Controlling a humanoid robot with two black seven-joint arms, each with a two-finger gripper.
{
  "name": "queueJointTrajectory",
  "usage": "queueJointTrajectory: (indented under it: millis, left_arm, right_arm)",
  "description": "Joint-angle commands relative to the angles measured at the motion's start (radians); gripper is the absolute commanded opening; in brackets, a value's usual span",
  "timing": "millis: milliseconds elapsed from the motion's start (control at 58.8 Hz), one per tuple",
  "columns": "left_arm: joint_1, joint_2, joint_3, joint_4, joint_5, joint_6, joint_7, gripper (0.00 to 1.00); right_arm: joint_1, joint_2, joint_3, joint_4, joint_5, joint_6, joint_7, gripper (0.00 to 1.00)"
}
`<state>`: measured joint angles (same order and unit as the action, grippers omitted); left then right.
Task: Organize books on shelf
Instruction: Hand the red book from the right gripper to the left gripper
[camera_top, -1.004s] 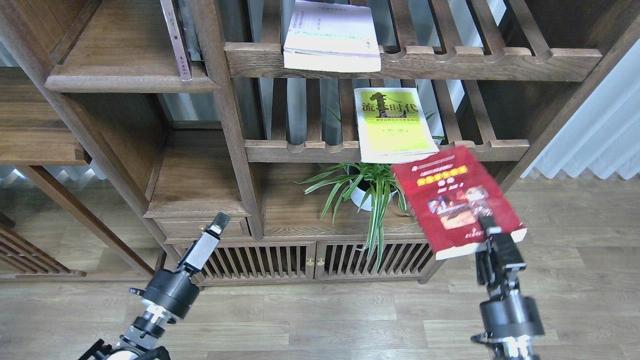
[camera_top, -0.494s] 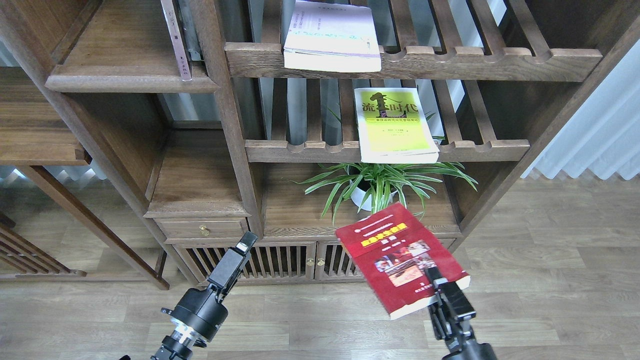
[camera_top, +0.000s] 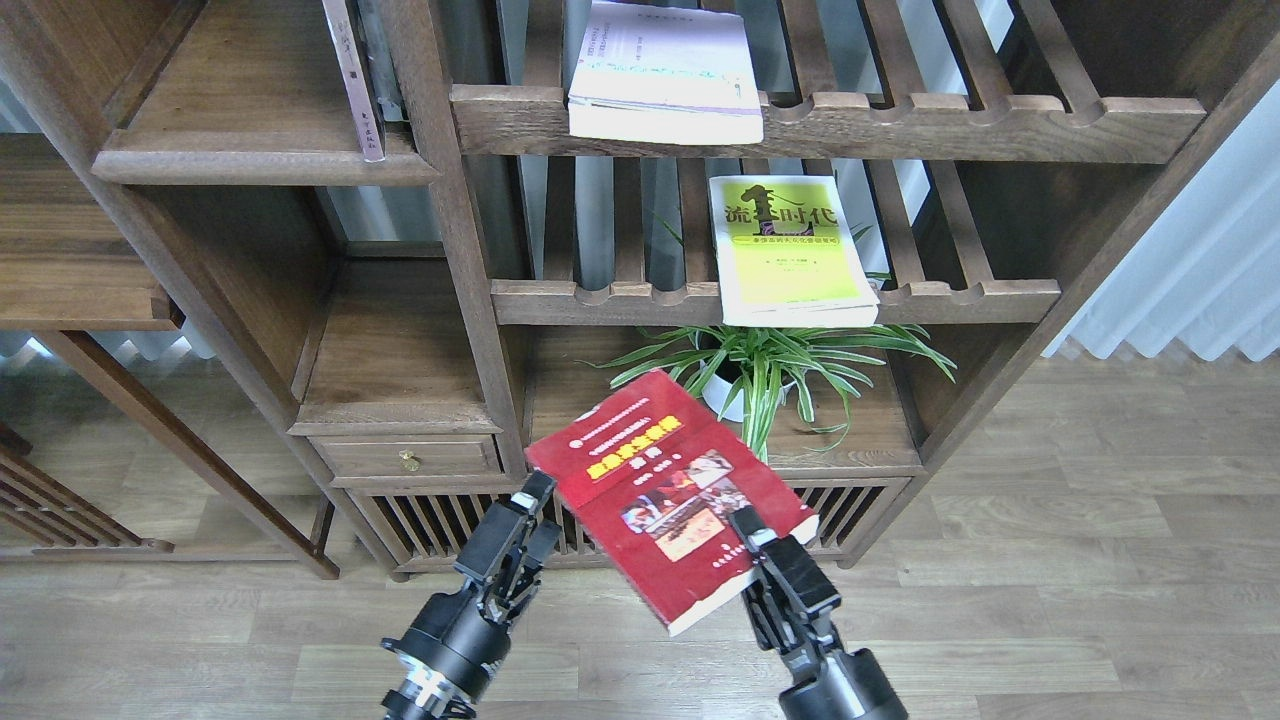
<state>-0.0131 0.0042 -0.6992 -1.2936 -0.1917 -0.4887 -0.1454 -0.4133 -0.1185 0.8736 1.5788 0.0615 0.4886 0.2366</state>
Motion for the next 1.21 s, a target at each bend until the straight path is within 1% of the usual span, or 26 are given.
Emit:
queueJointTrajectory:
  millis: [0, 187, 306, 460, 732, 800, 817, 834, 868, 987, 1123, 1191]
  left_arm:
    - [-0.001, -0.004, 0.004, -0.013, 0.003, 0.000, 0.038, 0.99]
    - [-0.005, -0.004, 0.009, -0.016, 0.005, 0.000, 0.069, 0.99]
    - [-0.004, -0.004, 0.010, -0.015, 0.005, 0.000, 0.082, 0.96]
    - [-0.004, 0.000, 0.012, -0.006, 0.006, 0.000, 0.082, 0.90]
    - [-0.018, 0.025, 0.012, -0.003, 0.008, 0.000, 0.084, 0.89]
    - [-0.018, 0.034, 0.012, -0.003, 0.006, 0.000, 0.081, 0.83]
    - [-0.016, 0.036, 0.012, -0.003, 0.005, 0.000, 0.081, 0.78]
    - [-0.016, 0.036, 0.012, -0.003, 0.005, 0.000, 0.081, 0.77]
    - [-0.016, 0.036, 0.012, -0.003, 0.003, 0.000, 0.081, 0.71]
    - [-0.018, 0.039, 0.012, -0.003, 0.001, 0.000, 0.079, 0.64]
    - [-0.018, 0.059, 0.012, -0.003, 0.000, 0.000, 0.081, 0.48]
    - [-0.019, 0.060, 0.012, -0.003, 0.000, 0.000, 0.081, 0.46]
  right_arm:
    - [0.007, 0.000, -0.008, -0.016, 0.001, 0.000, 0.000, 0.10]
    - [0.008, 0.000, -0.008, -0.030, 0.003, 0.000, 0.000, 0.10]
    - [0.007, 0.008, -0.010, -0.031, 0.003, 0.000, 0.000, 0.10]
    - [0.007, 0.008, -0.010, -0.031, 0.003, 0.000, 0.000, 0.10]
    - [0.002, 0.007, -0.010, -0.031, 0.003, 0.000, 0.000, 0.10]
    - [0.001, 0.007, -0.010, -0.031, 0.003, 0.000, 0.000, 0.10]
    - [-0.002, 0.005, -0.010, -0.031, 0.003, 0.000, -0.002, 0.10]
    - [-0.002, 0.005, -0.010, -0.031, 0.003, 0.000, 0.000, 0.10]
    - [-0.004, 0.003, -0.012, -0.031, 0.003, 0.000, -0.002, 0.10]
    - [-0.005, 0.002, -0.015, -0.031, 0.003, 0.000, -0.010, 0.10]
    - [-0.005, 0.000, -0.016, -0.031, 0.003, 0.000, -0.010, 0.10]
    - [-0.006, 0.000, -0.016, -0.031, 0.003, 0.000, -0.010, 0.10]
